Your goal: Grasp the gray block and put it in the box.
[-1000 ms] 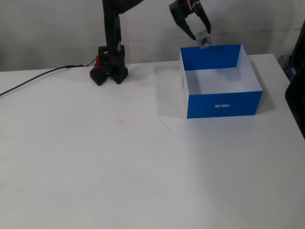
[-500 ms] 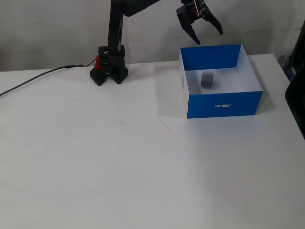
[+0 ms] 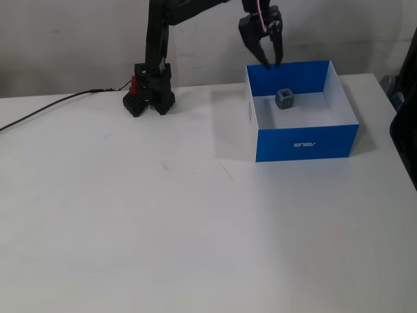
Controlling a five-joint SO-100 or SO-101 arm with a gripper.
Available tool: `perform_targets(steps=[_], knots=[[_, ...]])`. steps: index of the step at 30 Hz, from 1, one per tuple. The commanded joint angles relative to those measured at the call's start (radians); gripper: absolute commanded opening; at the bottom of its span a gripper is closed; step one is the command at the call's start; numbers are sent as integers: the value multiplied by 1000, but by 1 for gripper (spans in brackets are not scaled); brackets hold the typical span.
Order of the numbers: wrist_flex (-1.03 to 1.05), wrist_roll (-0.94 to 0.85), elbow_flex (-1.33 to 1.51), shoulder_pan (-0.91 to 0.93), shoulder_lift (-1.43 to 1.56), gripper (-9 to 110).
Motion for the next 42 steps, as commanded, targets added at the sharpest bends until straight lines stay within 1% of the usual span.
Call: perform_targets(steps=[1,8,12,17,29,38,42], knots=[[26,20,-5,-84,94,0],[26,32,89,-278,218,0],[5,32,199,-390,307,0],[-32,32,374,-482,428,0],[-218,20,896,-765,834,0],[-390,11,1132,-1017,1002,0],[-489,-12,1272,-1078,1065,0]])
